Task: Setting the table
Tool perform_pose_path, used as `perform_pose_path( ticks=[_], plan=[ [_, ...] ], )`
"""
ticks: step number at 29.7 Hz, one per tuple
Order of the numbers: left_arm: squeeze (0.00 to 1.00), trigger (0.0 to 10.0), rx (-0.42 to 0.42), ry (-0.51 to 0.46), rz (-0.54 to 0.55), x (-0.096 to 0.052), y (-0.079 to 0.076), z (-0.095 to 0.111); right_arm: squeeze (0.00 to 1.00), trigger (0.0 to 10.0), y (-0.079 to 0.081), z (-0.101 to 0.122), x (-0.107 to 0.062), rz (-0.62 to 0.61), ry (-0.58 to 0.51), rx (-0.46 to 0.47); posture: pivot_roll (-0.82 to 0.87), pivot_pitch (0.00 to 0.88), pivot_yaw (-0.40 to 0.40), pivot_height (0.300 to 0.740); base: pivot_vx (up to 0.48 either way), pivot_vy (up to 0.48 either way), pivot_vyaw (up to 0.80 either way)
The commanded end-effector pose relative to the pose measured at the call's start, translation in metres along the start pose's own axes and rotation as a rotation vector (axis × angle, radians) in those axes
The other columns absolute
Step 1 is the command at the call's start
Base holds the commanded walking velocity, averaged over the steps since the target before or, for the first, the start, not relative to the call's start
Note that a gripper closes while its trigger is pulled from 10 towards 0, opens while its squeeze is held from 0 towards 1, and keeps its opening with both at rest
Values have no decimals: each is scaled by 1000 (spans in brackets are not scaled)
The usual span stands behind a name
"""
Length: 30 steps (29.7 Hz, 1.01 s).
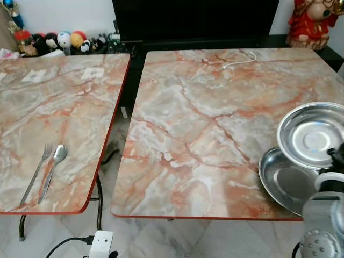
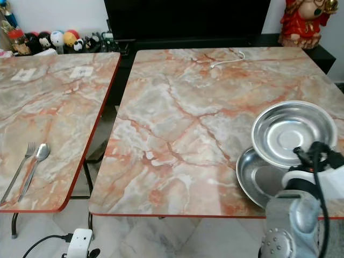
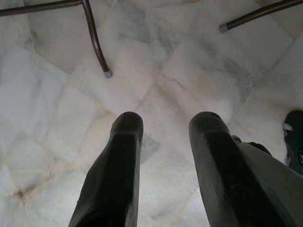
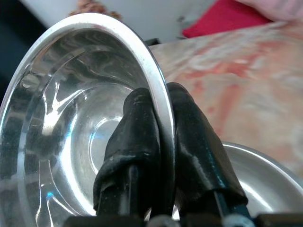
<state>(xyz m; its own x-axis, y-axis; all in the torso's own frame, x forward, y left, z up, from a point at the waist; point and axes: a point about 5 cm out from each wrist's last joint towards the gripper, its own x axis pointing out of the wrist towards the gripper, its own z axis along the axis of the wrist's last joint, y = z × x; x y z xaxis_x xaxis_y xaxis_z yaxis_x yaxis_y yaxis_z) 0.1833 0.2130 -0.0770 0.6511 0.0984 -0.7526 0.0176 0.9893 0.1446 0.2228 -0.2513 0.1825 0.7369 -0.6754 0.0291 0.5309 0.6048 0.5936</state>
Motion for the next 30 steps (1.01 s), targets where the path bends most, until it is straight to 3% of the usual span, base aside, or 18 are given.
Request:
perform_pose_path(
  ticks=[1, 7, 22, 28, 29, 30],
  plan=[
    [0, 10000, 34, 39, -5, -2, 3, -7, 0, 10000, -11, -2, -5, -86, 51, 38, -209, 77, 59, 740, 0, 0, 0],
    [0, 10000, 35, 35, -5, -1, 4, -7, 0, 10000, -33, -25, -8, -224, 180, 74, -192, 79, 58, 740, 0, 0, 0],
    [0, 10000, 32, 34, -2, -2, 5, -7, 0, 10000, -22, -47, -8, -133, 344, 62, -175, 78, 56, 740, 0, 0, 0],
    [0, 10000, 29, 36, 2, -2, 5, -8, 0, 10000, -29, -54, -10, -193, 372, 76, -170, 81, 56, 740, 0, 0, 0],
    [0, 10000, 29, 36, 2, -2, 5, -8, 235, 10000, -31, -55, -10, -207, 377, 72, -170, 82, 57, 740, 0, 0, 0],
    [0, 10000, 29, 36, 2, -2, 5, -8, 235, 10000, -33, -56, -10, -218, 383, 65, -170, 82, 57, 740, 0, 0, 0]
  ],
)
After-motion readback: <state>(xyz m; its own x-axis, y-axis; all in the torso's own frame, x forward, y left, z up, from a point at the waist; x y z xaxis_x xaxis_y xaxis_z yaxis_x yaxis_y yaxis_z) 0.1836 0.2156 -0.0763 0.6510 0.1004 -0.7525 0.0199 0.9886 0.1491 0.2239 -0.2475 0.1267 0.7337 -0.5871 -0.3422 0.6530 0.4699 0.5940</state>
